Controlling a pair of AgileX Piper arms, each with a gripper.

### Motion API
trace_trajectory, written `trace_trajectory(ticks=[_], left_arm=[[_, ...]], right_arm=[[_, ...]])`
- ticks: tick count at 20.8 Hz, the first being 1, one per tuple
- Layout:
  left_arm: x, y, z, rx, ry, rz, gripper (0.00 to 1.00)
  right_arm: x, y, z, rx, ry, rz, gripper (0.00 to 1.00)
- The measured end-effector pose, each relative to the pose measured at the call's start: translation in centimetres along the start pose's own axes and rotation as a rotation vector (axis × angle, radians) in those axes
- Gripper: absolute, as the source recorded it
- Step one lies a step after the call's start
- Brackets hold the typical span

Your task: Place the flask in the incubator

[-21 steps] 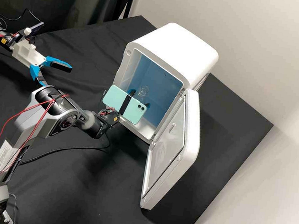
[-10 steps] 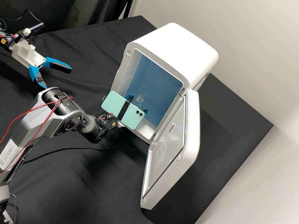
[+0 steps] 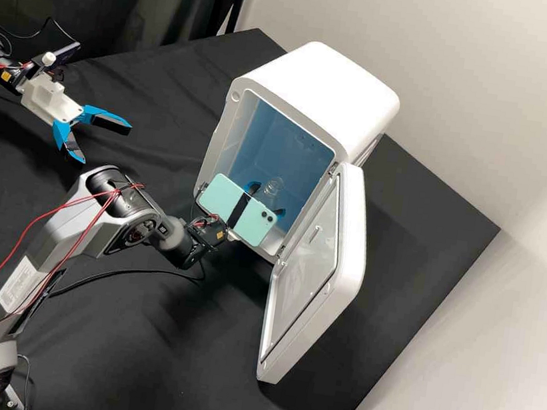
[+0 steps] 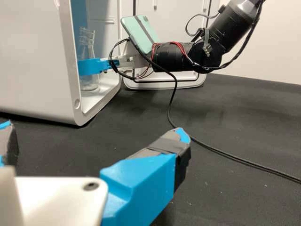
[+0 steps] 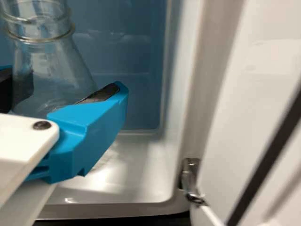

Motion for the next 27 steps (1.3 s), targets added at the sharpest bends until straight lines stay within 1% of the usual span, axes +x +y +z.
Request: trace_trajectory(ticks=[7,10,12,13,15,16,19,22,27], left_arm=[[0.0,0.0,0.0,0.0,0.0,0.0,1.0],[0.0,0.0,0.0,0.0,0.0,0.0,1.0],[0.0,0.02,-0.1,-0.001,0.004,0.001,1.0],[0.0,0.03,-0.1,-0.001,0.006,0.002,1.0],[-0.1,0.04,-0.2,-0.001,0.007,0.002,1.0],[-0.1,0.04,-0.2,-0.002,0.008,0.003,1.0],[-0.1,0.04,-0.2,-0.002,0.008,0.003,1.0],[-0.1,0.04,-0.2,-0.002,0.008,0.003,1.0],[-0.1,0.04,-0.2,-0.002,0.008,0.003,1.0]], right_arm=[[0.0,0.0,0.1,0.0,-0.002,-0.002,0.0],[0.2,0.0,-0.3,-0.002,0.006,0.0,0.0],[0.3,-0.2,-0.6,-0.003,0.014,-0.005,0.0],[0.4,-0.5,-0.7,-0.004,0.016,-0.011,0.0],[0.5,-1.2,-0.5,-0.004,0.009,-0.028,0.0],[0.5,-1.3,-0.4,-0.007,0.015,-0.026,0.0],[0.5,-1.6,-0.4,-0.009,0.013,-0.028,0.0],[0.6,-1.8,-0.5,-0.004,0.021,-0.022,0.0],[0.8,-1.8,-0.5,-0.004,0.024,-0.02,0.0]])
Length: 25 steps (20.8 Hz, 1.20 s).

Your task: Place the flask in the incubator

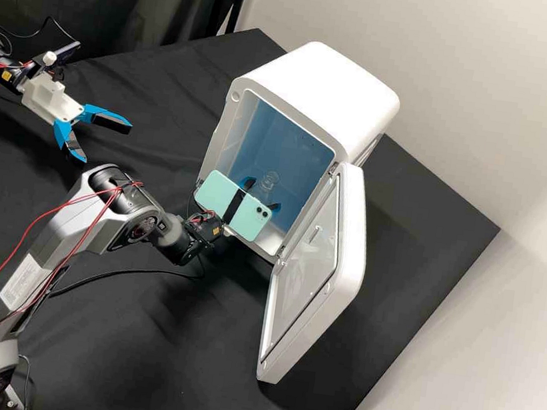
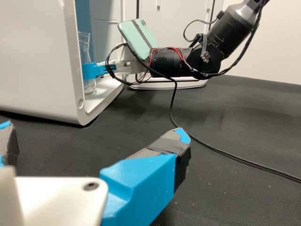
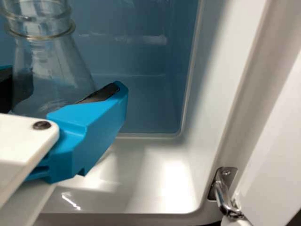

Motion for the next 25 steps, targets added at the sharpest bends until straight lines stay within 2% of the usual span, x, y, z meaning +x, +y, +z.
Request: trace_trajectory(ticks=[18,19,25], left_arm=[[0.0,0.0,0.0,0.0,0.0,0.0,1.0],[0.0,0.0,0.0,0.0,0.0,0.0,1.0],[0.0,0.0,0.0,0.0,0.0,0.0,1.0]], right_arm=[[0.01,-0.03,0.03,0.0,0.003,0.002,0.0],[0.01,-0.03,0.03,0.0,0.003,0.002,1.0],[0.04,-0.19,0.22,-0.001,-0.002,-0.002,1.0]])
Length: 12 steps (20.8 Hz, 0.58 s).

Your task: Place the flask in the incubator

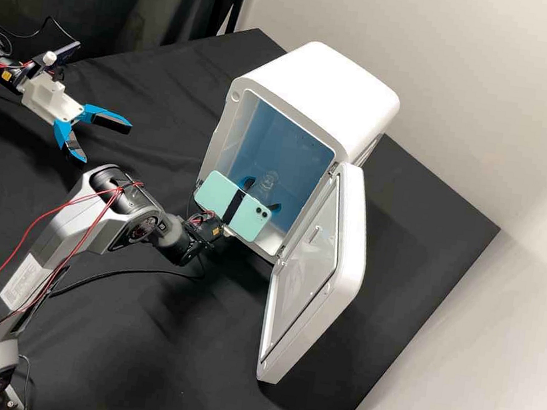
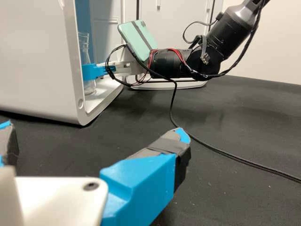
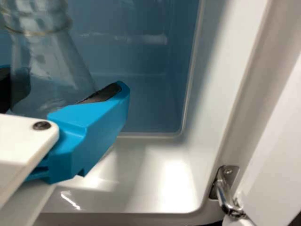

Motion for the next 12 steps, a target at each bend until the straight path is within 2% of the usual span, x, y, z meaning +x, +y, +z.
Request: trace_trajectory(ticks=[12], left_arm=[[0.02,-0.01,0.05,0.0,-0.002,-0.001,1.0]], right_arm=[[0.08,-0.58,0.72,0.001,-0.031,-0.025,1.0]])
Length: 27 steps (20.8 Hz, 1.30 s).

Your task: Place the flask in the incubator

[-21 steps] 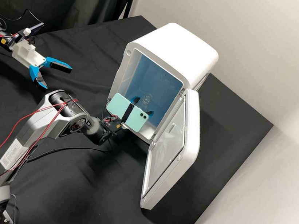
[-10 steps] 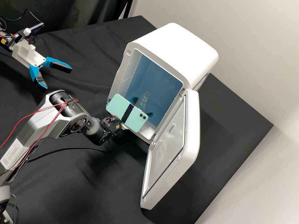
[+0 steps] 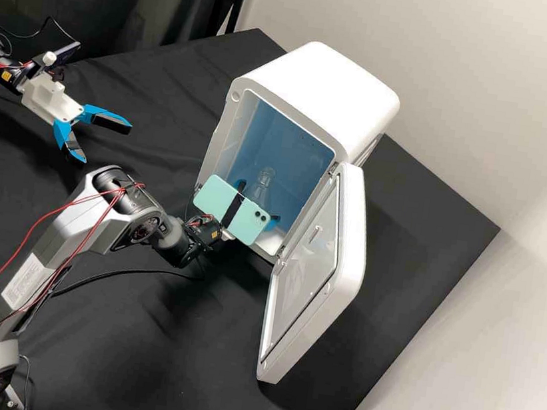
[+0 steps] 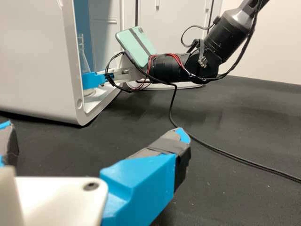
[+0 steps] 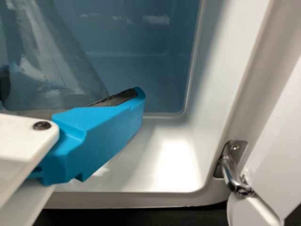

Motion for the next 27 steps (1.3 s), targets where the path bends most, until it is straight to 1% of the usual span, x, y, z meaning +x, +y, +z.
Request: trace_trajectory(ticks=[21,23,27], left_arm=[[0.0,0.0,0.0,0.0,0.0,0.0,1.0],[0.0,0.0,0.0,0.0,0.0,0.0,1.0],[0.0,0.0,0.0,0.0,0.0,0.0,1.0]], right_arm=[[-0.03,-0.04,0.05,0.0,-0.002,-0.002,1.0],[-0.15,0.08,-0.11,0.0,0.003,0.002,1.0],[-0.65,-0.35,0.33,0.002,-0.011,-0.01,1.0]])
